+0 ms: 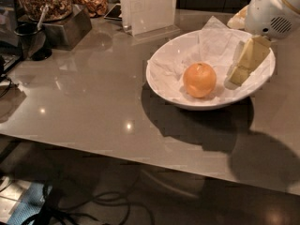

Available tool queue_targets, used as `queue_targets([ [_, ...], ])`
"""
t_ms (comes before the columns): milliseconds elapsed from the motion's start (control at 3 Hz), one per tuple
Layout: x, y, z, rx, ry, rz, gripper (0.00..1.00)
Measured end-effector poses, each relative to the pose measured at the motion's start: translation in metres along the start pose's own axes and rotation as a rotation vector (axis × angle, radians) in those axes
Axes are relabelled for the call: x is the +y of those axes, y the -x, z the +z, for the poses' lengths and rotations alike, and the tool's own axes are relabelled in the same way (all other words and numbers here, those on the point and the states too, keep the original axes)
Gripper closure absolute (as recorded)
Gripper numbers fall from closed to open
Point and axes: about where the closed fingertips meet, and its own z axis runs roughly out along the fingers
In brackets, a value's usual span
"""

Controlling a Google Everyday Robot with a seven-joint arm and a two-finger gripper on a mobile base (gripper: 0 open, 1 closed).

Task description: Pick orange from white bowl

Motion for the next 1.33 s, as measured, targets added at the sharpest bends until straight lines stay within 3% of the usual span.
queue_targets([
  [333,-0.015,0.019,0.025,-0.036,0.047,-0.043,0.0],
  [667,-0.016,0.019,0.025,-0.041,0.039,-0.037,0.0],
  [1000,-0.021,0.017,0.036,-0.084,0.051,0.006,0.0],
  [1333,-0.021,0.019,0.053,-0.12,0.094,0.029,0.0],
])
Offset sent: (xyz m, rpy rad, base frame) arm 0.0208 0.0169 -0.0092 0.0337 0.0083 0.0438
